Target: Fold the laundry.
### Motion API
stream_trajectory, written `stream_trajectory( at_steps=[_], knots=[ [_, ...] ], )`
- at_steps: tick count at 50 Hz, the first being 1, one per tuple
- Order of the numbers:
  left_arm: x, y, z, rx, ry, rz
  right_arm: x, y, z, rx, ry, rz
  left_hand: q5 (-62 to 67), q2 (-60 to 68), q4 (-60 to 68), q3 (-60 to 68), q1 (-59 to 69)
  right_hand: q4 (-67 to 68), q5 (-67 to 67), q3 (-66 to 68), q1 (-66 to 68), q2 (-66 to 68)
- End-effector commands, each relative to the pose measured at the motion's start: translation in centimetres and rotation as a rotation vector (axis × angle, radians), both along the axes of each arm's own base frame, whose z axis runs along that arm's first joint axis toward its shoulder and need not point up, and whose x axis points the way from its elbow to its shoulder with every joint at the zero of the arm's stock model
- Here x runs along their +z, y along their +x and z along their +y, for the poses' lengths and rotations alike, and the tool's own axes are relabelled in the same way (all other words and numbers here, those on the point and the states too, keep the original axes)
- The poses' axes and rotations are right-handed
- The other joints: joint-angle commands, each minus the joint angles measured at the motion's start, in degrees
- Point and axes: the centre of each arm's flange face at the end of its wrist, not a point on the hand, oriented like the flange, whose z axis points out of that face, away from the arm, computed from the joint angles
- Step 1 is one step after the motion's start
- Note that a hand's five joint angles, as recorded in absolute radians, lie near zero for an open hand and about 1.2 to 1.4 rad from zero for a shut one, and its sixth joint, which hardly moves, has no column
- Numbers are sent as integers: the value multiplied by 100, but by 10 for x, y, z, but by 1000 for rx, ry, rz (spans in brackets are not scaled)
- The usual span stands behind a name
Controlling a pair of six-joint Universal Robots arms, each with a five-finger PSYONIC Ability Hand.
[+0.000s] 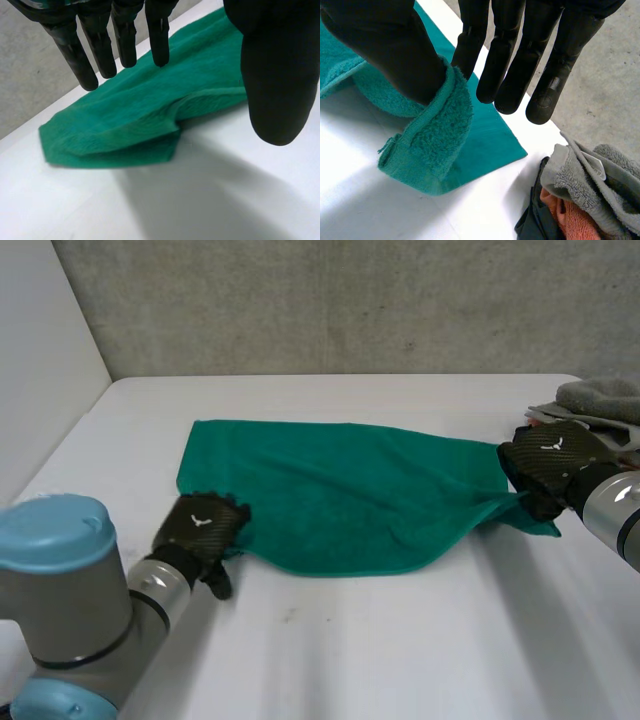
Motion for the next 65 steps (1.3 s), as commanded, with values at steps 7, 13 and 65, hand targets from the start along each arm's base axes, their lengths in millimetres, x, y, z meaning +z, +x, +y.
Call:
stream_trajectory(
  at_steps=[7, 13, 65],
  knots=[
    [-24, -16, -26, 18, -34, -5, -17, -2, 7, -3, 26, 5, 650, 580, 608, 556, 400, 1165, 1288, 1224, 2325, 1251],
    [-36, -21, -38, 21, -25, -15, -20, -3, 8, -3, 35, 6, 1187, 1117, 1146, 1093, 938, 1165, 1288, 1224, 2325, 1251],
    [93, -14, -163, 162, -583, -168, 18, 49, -101, -37, -378, 325, 6199, 6129, 6157, 6105, 5949, 1165, 1288, 1224, 2325, 1251]
  ],
)
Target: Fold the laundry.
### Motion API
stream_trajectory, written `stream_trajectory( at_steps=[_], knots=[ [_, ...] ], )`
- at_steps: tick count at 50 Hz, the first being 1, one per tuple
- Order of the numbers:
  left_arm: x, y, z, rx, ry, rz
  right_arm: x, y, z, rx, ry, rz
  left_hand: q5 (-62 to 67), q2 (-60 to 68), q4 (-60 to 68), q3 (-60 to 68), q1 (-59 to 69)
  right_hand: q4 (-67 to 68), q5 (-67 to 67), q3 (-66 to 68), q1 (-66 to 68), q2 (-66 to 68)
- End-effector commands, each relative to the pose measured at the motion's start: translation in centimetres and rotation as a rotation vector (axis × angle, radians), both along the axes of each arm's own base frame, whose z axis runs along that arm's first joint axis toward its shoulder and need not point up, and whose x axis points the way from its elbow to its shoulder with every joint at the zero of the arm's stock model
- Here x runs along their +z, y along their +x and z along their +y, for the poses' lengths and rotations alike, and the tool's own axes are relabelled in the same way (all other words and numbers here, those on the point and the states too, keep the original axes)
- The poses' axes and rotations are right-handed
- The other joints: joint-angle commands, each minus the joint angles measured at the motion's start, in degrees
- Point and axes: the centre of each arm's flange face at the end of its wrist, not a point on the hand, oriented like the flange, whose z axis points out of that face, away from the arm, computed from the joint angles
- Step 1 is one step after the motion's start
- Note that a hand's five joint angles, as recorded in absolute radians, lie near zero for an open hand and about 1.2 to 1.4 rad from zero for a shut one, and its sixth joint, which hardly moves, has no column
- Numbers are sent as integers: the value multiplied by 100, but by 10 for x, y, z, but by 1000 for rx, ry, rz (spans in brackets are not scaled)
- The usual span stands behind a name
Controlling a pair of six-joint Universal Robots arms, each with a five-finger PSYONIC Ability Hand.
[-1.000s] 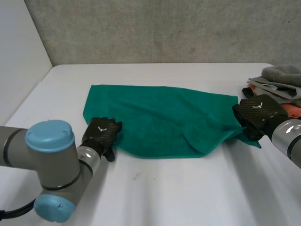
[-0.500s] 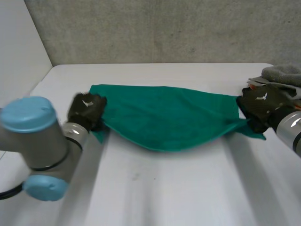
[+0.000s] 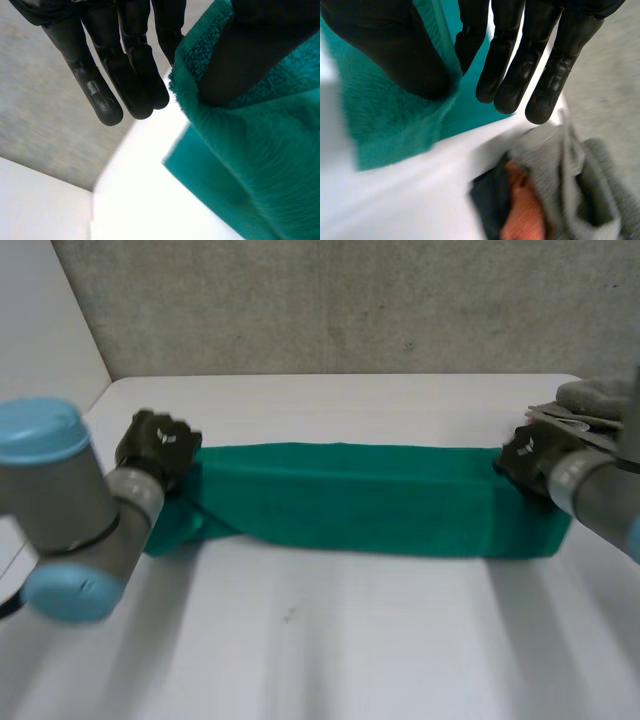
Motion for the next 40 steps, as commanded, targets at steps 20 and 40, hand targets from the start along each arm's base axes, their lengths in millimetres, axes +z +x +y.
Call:
stream_trajectory(
  at_steps=[20, 40],
  knots=[
    [103, -10, -38, 9, -602, 236, 89, 26, -40, 11, -717, -379, 1393, 1139, 1116, 1163, 1408, 1165, 1287, 1224, 2325, 1232],
    [-53, 31, 19, -24, -74, 36, -51, -6, 42, -8, -82, -223, -26, -280, -302, -256, -11, 1165, 1287, 1224, 2325, 1232]
  ],
)
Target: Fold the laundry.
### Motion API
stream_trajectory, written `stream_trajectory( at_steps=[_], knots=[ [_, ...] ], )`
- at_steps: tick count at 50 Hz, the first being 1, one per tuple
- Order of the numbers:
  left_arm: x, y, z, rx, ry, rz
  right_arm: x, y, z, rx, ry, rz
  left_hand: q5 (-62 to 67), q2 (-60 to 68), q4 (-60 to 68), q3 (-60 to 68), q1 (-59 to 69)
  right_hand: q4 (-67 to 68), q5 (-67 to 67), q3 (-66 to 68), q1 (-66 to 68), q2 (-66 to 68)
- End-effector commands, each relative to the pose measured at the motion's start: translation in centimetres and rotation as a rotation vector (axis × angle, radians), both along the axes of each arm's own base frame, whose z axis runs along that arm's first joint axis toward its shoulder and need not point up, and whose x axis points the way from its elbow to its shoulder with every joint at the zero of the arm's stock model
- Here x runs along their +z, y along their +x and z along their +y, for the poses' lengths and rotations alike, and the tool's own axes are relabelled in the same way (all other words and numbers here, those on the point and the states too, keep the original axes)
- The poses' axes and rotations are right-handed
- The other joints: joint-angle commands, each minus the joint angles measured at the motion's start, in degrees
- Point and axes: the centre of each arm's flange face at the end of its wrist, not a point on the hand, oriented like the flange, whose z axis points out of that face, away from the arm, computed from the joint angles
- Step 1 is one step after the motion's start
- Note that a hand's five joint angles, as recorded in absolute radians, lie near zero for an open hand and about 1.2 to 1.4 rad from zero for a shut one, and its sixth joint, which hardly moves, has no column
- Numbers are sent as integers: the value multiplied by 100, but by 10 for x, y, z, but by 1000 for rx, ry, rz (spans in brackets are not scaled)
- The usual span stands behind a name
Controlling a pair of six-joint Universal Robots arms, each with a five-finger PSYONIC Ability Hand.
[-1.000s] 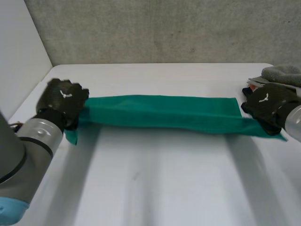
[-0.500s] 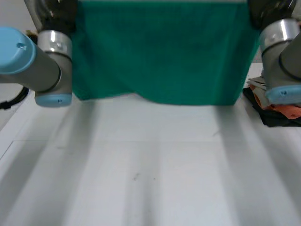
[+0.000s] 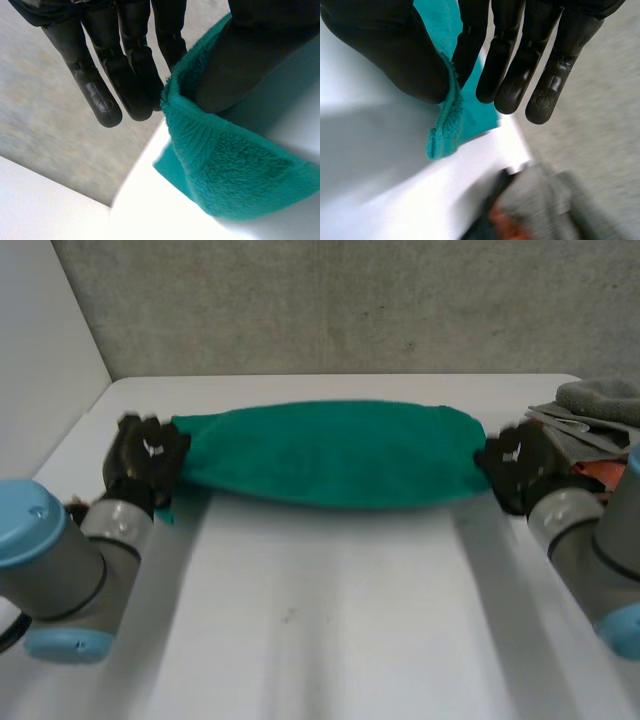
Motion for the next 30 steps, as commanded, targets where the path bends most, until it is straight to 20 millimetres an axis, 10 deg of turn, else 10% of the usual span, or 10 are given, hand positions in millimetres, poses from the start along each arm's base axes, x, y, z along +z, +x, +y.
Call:
stream_trajectory(
  at_steps=[1, 4, 22, 30],
  knots=[
    [-23, 14, 5, 32, 117, -29, -20, -13, 8, -15, 103, 3, -1800, -2061, -2082, -2038, -1785, 1167, 1251, 1206, 2325, 1232],
    [-28, 19, 1, 52, 137, -34, -21, -14, 8, -13, 115, -21, -3565, -3826, -3847, -3803, -3550, 1167, 1251, 1206, 2325, 1232],
    [-44, 45, -9, 134, 226, -38, -21, -23, 1, -57, 131, -60, -3282, -3544, -3565, -3520, -3268, 1167, 1251, 1206, 2325, 1232],
    [-51, 47, -4, 76, 292, -27, -21, -23, 1, -57, 133, -61, 1393, 1132, 1110, 1155, 1408, 1167, 1251, 1206, 2325, 1232]
  ],
)
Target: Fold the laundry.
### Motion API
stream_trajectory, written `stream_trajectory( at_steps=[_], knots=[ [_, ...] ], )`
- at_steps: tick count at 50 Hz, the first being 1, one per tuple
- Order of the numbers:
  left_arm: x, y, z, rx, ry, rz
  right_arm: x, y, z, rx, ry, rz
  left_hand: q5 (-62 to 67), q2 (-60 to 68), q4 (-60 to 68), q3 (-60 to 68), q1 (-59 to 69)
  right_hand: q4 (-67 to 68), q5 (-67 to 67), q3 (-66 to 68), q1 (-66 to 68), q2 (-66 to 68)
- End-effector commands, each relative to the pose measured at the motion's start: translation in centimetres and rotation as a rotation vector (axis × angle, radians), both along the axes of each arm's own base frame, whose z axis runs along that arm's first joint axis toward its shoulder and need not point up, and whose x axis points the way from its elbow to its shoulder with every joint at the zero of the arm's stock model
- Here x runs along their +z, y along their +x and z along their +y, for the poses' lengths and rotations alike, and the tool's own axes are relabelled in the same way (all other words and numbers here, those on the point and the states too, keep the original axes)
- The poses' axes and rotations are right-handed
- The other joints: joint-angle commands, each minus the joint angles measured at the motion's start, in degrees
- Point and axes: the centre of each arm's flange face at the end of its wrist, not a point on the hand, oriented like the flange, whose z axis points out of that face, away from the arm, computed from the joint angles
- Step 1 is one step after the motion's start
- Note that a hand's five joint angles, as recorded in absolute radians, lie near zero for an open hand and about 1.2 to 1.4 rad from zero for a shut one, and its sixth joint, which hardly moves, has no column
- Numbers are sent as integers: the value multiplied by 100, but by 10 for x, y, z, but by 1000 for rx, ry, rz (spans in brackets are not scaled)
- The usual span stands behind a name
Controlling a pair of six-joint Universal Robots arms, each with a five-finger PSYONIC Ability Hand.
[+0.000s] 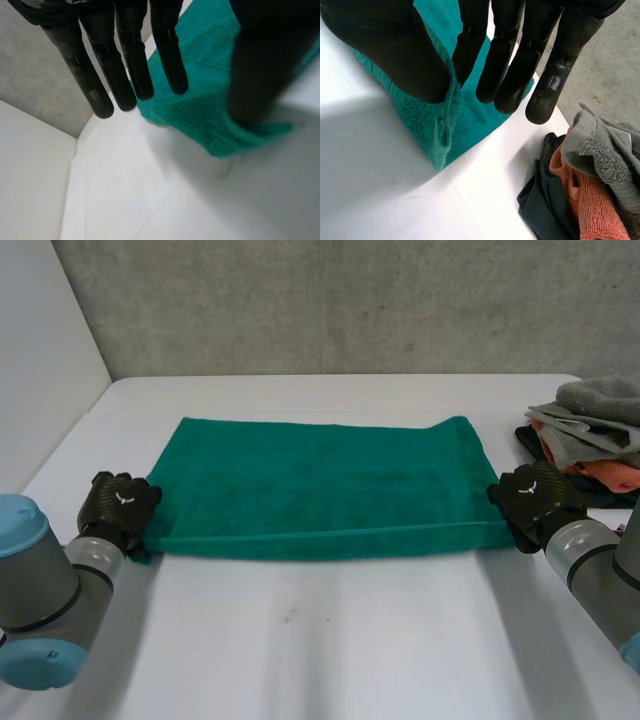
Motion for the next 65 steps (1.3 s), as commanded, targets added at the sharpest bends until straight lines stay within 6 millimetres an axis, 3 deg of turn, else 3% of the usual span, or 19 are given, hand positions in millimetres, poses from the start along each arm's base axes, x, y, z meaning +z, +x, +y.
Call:
stream_trajectory(
  at_steps=[1, 5, 12, 15, 22, 26, 30, 33, 38, 40, 46, 49, 56, 57, 58, 59, 60, 61, 65],
  knots=[
    [-7, 1, 7, -60, 78, 21, 0, 0, 0, -1, 3, 2, 4042, 4016, 4030, 4022, 3887, 1167, 1251, 1206, 2325, 1232],
    [-2, 3, 17, -63, 126, 20, 0, -1, 2, -1, 16, 13, 4042, 4016, 4030, 4022, 3887, 1167, 1251, 1206, 2325, 1232],
    [38, 12, 45, -52, 115, 2, 14, -11, 18, 4, 156, 82, 4042, 4016, 4030, 4022, 3887, 1167, 1251, 1206, 2325, 1232],
    [59, 15, 71, -72, 170, -62, 23, -23, 30, 16, 232, 172, 4042, 4016, 4030, 4022, 3887, 1167, 1251, 1206, 2325, 1232],
    [72, 20, 118, -165, 309, -277, 37, -51, 71, 82, 407, 388, 4042, 4016, 4030, 4022, 3887, 1167, 1251, 1206, 2325, 1232],
    [74, 22, 132, -227, 333, -398, 43, -61, 70, 75, 410, 418, 4042, 4016, 4030, 4022, 3887, 1167, 1251, 1206, 2325, 1232],
    [77, 22, 118, -217, 255, -421, 45, -60, 62, 74, 357, 403, 4042, 4016, 4030, 4022, 3887, 1167, 1251, 1206, 2325, 1232],
    [68, 17, 96, -214, 212, -421, 44, -57, 52, 76, 299, 389, 4042, 4016, 4030, 4022, 3887, 1167, 1251, 1206, 2325, 1232],
    [60, -13, 62, -268, 91, -382, 25, -51, -3, -2, 158, 305, 4042, 4016, 4030, 4022, 3887, 1167, 1251, 1206, 2325, 1232],
    [53, -30, 37, -264, 19, -331, 23, -40, -14, -3, 112, 283, 4042, 4016, 4030, 4022, 3887, 1167, 1251, 1206, 2325, 1232],
    [41, -52, -36, -138, -183, -272, 11, -8, -55, -36, -21, 286, 4042, 4016, 4030, 4022, 3887, 1167, 1251, 1206, 2325, 1232],
    [33, -68, -60, -127, -243, -260, 1, -1, -76, -54, -67, 290, 4042, 4016, 4030, 4022, 3887, 1167, 1251, 1206, 2325, 1232],
    [15, -88, -87, -146, -284, -244, -18, 8, -107, -68, -143, 271, 4042, 4016, 4030, 4022, 3887, 1167, 1251, 1206, 2325, 1232],
    [10, -91, -89, -150, -282, -239, -18, 10, -109, -70, -159, 266, 3678, 3651, 3666, 3658, 3523, 1167, 1251, 1206, 2325, 1232],
    [8, -93, -90, -155, -281, -239, -18, 11, -111, -76, -171, 265, 1792, 1766, 1780, 1773, 1638, -143, -59, -104, 1016, -78],
    [6, -94, -89, -161, -277, -239, -18, 11, -113, -84, -183, 266, -275, -301, -287, -294, -429, -1771, -1687, -1732, -613, -1706],
    [5, -97, -88, -165, -279, -238, -15, 12, -115, -107, -207, 260, -2144, -2170, -2156, -2164, -2299, -4752, -4668, -4712, -3593, -4687],
    [7, -101, -86, -172, -288, -231, -14, 11, -116, -121, -215, 254, -2945, -2972, -2958, -2965, -3100, -5833, -5749, -5794, -4675, -5768],
    [12, -110, -77, -190, -305, -218, -4, 11, -113, -163, -252, 239, -2958, -2984, -2970, -2978, -3113, -5833, -5749, -5794, -4675, -5768]
  ],
)
